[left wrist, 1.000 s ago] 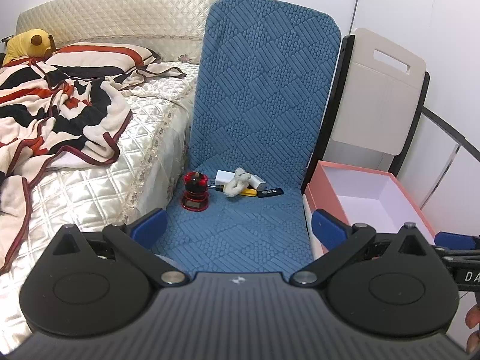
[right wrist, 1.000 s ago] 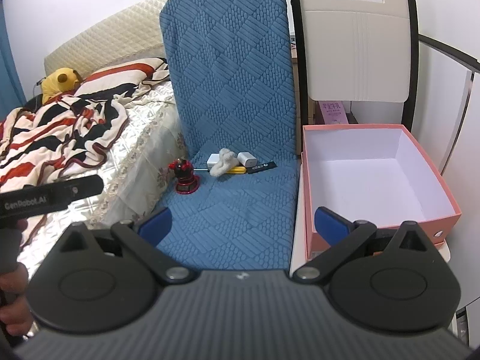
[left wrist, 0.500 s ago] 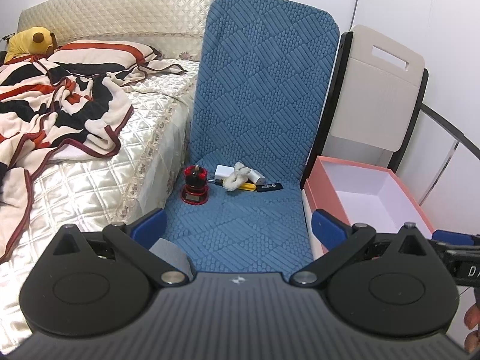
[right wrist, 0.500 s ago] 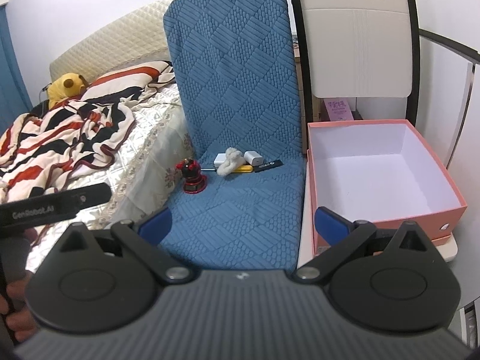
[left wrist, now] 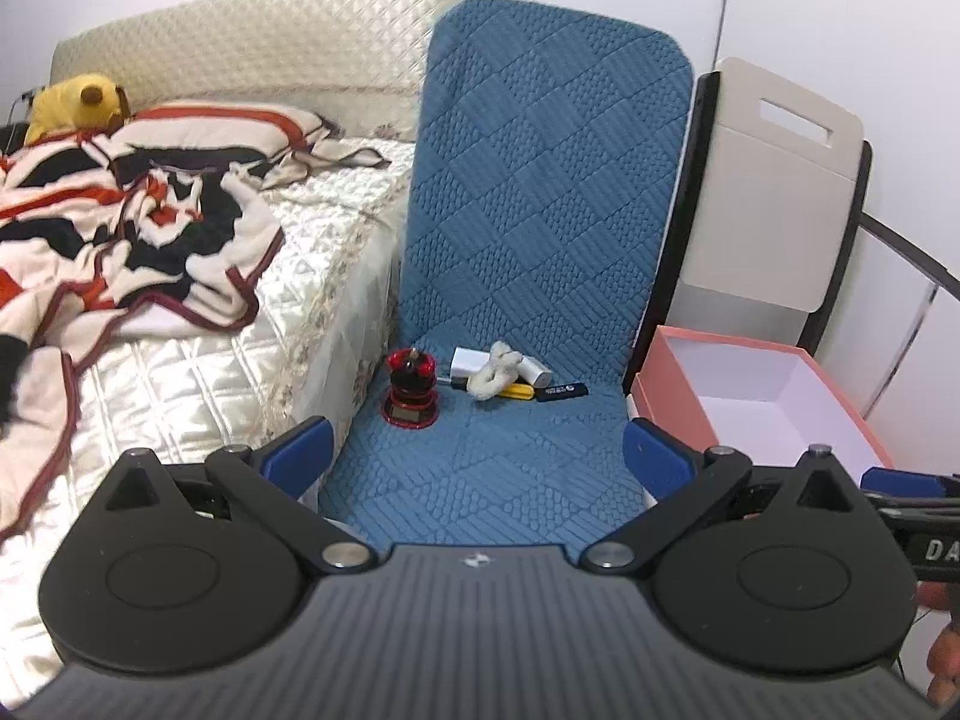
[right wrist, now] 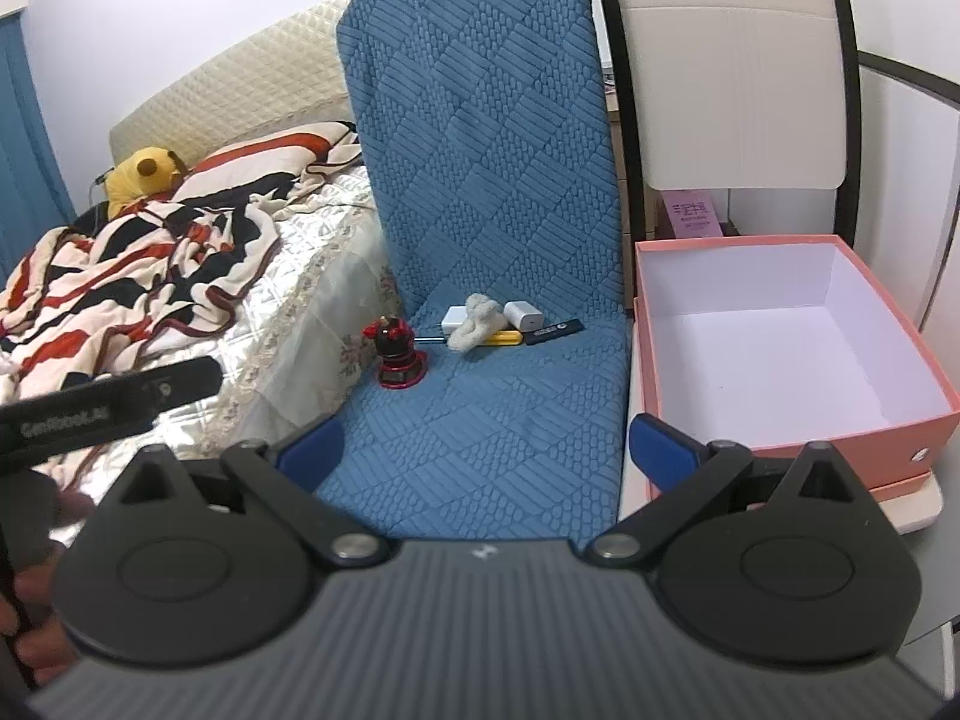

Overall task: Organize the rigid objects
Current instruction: 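Move both tools toward the objects on the blue seat cushion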

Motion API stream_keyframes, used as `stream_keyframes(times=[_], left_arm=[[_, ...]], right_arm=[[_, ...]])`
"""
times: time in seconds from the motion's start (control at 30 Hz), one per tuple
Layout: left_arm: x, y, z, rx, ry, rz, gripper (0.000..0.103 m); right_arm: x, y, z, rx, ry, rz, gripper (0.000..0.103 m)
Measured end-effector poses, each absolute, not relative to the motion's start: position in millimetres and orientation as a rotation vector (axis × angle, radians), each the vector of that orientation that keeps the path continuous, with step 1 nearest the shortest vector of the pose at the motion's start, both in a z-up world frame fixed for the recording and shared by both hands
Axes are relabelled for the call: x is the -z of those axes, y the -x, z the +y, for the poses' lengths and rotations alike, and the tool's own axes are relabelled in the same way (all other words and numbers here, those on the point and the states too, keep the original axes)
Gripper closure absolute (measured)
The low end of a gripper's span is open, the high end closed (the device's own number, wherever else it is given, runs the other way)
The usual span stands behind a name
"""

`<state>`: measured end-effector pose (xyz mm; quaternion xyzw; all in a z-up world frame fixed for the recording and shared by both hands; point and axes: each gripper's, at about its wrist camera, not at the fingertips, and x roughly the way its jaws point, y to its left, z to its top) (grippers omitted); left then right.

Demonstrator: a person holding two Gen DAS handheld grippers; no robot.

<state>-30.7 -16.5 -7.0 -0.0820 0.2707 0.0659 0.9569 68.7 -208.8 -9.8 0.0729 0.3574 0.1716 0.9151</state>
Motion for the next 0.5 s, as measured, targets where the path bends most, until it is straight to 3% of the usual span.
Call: stream_keyframes(times=[0.5], left_arm=[[34, 12, 5, -0.121, 0.222, 0.546, 0.000]], right_arm=[[25, -82, -192, -0.340, -0.117, 0.756, 0.000]])
